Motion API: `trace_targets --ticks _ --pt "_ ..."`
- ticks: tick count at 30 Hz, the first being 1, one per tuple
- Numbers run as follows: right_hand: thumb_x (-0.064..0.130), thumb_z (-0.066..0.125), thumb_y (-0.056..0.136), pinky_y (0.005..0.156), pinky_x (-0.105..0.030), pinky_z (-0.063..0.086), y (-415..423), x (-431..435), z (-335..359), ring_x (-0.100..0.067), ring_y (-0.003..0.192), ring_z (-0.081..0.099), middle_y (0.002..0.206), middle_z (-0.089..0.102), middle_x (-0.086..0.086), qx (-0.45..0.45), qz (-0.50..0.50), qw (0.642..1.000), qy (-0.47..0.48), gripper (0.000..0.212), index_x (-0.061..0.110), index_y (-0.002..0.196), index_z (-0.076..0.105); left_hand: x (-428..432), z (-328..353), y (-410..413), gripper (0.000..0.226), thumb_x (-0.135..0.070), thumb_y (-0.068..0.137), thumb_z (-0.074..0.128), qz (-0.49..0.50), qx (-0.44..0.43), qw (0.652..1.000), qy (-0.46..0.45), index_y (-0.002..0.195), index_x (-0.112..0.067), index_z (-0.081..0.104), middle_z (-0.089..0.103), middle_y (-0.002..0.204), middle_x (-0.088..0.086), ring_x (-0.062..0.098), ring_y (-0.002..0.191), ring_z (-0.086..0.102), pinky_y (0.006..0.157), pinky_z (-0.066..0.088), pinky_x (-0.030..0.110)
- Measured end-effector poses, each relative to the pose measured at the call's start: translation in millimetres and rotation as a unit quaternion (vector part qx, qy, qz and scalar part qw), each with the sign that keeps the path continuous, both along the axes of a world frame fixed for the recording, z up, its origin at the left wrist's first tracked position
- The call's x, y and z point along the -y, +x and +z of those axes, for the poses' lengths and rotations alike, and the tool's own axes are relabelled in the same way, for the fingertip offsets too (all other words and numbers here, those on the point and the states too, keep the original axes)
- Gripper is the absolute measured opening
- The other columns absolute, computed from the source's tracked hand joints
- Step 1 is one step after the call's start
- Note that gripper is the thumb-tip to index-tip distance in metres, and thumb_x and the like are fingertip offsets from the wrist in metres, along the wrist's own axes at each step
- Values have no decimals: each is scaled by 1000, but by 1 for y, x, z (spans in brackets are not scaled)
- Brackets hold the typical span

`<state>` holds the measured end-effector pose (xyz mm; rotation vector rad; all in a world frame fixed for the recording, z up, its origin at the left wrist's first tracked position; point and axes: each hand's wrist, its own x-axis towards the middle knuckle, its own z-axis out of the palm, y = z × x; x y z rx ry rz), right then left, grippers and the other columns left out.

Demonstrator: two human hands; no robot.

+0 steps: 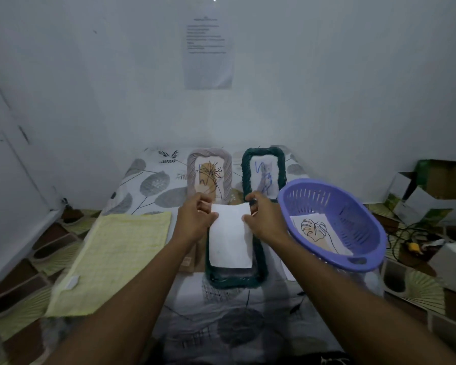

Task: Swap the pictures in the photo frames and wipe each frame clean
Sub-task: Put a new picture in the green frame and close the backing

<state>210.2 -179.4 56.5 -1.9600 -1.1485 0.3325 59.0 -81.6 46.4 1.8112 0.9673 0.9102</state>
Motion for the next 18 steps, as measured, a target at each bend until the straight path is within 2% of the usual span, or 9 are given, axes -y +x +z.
trace_targets --ticks 2,5,6,8,11,14,18 --pt "8 71 83 74 -37 56 -3 0 -12 -18 82 61 90 64 -2 12 -4 1000 -12 43 19 120 54 2 -13 -1 29 -7 76 72 -8 -36 999 25 91 -28 60 61 78 -1 19 70 59 64 52 37" --pt "8 71 83 72 -34 53 1 0 -28 -16 78 59 88 64 -4 14 -6 1000 -22 41 16 120 54 5 -33 1 27 -6 78 70 -19 -81 995 54 99 -20 60 61 77 0 13 66 55 61 46 20" --pt "8 71 83 71 -32 52 3 0 -33 -15 78 59 90 64 -4 14 -4 1000 -26 41 16 120 55 5 -39 1 27 -8 79 70 -23 -99 993 64 102 -18 60 61 78 0 12 67 55 62 45 19" --pt "10 72 83 74 -28 49 6 -1 -45 -16 84 60 103 65 -5 25 4 999 -31 43 17 121 55 4 -51 3 29 -15 81 70 -29 -145 985 92 108 -16 61 64 87 2 16 78 58 71 49 28" --pt "19 72 83 91 -33 47 13 -1 -64 -22 108 55 123 57 -4 99 34 993 -54 46 19 125 54 -1 -65 4 36 -32 81 69 -26 -242 953 180 113 -18 63 63 106 2 22 101 51 82 44 34" --pt "29 66 88 99 -35 40 18 4 -78 -22 118 46 125 52 -2 152 43 986 -54 40 17 124 57 -3 -71 3 43 -47 77 67 -4 -291 924 248 112 -24 65 60 112 -1 22 108 46 86 39 36" --pt "37 58 92 99 -39 39 21 10 -84 -22 120 42 128 53 -2 217 56 972 -69 38 15 123 62 -7 -76 -2 54 -62 72 60 -4 -325 905 275 114 -29 66 55 120 -6 20 116 42 92 32 37"
